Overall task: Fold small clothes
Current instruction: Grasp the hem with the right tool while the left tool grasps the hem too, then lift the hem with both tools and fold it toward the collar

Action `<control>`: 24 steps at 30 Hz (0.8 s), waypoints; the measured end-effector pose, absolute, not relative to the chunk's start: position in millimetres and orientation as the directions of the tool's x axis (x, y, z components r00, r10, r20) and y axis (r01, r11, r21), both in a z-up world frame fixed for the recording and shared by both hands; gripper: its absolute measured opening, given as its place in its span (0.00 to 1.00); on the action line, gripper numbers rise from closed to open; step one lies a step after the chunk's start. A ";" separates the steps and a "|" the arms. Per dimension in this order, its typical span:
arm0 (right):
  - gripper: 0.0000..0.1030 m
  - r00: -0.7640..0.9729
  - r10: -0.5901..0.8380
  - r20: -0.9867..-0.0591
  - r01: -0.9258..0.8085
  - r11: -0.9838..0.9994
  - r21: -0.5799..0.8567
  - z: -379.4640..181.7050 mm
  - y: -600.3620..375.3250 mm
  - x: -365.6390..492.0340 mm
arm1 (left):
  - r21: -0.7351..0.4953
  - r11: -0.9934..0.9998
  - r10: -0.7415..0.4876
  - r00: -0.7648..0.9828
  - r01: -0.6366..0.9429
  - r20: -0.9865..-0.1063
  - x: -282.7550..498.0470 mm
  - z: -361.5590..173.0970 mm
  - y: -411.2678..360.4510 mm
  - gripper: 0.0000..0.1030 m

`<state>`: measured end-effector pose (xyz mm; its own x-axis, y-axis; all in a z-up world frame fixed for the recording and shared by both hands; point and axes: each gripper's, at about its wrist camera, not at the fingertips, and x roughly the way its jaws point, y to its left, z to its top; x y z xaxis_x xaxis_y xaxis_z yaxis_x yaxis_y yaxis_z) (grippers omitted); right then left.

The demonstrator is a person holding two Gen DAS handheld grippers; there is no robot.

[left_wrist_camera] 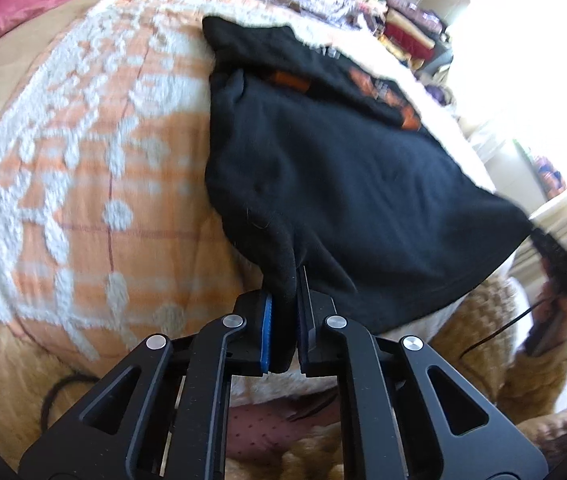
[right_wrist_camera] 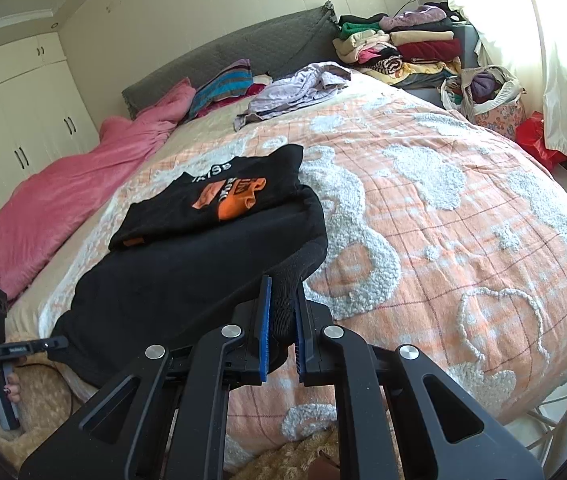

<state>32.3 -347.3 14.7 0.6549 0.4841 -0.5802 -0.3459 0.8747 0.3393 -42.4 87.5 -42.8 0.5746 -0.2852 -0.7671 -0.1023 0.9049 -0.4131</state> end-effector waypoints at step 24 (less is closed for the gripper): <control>0.08 0.741 0.479 -0.471 -0.389 0.878 0.281 78.8 -327.1 72.0 | -0.364 0.927 -0.177 0.755 -0.087 -0.632 -1.3 47.6 126.2 0.03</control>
<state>72.0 -327.1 78.8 0.7408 0.4787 -0.4712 -0.3887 0.8776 0.2806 -1.3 126.2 47.6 0.7547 -0.1772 -0.6317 -0.0867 0.9275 -0.3637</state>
